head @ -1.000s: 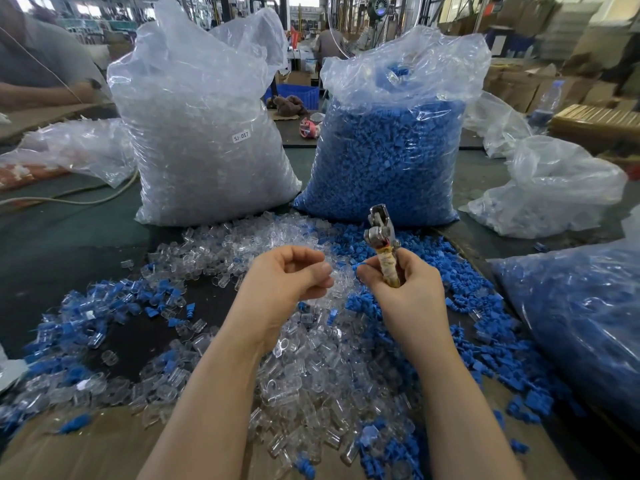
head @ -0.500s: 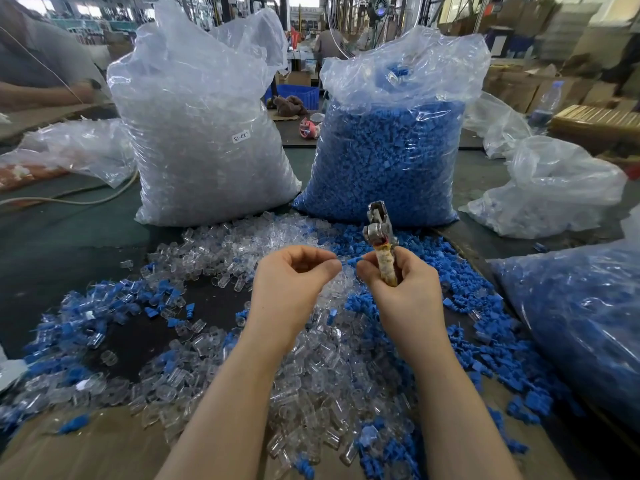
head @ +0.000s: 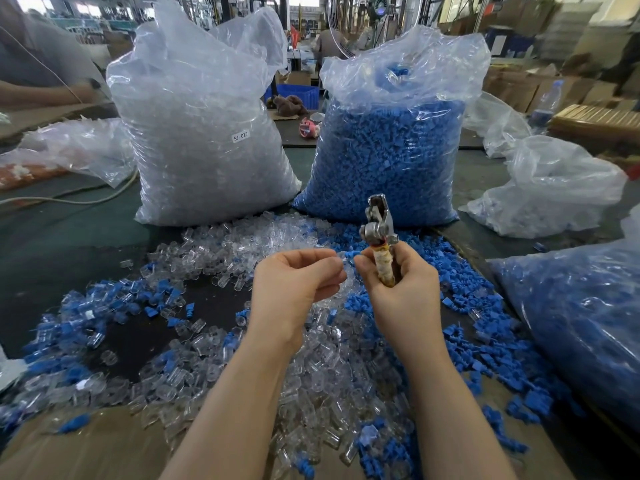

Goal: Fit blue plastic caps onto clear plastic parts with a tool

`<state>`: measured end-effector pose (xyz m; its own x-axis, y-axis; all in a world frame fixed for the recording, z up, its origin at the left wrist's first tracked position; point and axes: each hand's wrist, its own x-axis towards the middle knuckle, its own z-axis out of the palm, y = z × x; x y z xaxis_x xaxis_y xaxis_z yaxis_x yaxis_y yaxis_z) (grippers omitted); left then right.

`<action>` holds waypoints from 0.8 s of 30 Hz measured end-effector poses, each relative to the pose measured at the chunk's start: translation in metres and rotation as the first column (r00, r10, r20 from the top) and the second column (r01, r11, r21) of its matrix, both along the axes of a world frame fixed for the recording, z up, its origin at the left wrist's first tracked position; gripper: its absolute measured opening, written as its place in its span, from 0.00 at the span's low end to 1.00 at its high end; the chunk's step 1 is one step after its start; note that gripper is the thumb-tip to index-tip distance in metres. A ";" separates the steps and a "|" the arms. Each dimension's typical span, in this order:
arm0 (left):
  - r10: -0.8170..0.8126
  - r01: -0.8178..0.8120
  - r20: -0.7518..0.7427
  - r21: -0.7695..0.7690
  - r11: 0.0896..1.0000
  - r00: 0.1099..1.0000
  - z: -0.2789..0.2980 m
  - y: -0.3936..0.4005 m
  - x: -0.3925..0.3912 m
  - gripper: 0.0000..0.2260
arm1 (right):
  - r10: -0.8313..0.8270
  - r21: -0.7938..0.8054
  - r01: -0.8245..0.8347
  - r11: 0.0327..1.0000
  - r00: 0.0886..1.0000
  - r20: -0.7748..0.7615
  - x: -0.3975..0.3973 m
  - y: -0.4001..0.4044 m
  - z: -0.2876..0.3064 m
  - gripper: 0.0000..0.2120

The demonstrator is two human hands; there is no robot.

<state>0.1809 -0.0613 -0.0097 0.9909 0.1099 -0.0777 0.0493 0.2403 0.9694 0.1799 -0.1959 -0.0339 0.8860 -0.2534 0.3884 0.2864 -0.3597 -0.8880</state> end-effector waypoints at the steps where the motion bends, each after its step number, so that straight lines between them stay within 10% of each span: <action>1: 0.006 -0.006 0.007 0.010 1.000 1.000 0.000 -0.001 0.000 0.02 | -0.008 -0.007 0.008 1.000 1.000 0.003 0.000 0.000 0.000 0.09; 24: 0.016 -0.020 0.054 0.077 0.997 0.998 0.002 -0.007 -0.002 0.04 | -0.010 -0.045 0.009 0.999 1.000 -0.017 -0.002 0.004 0.001 0.10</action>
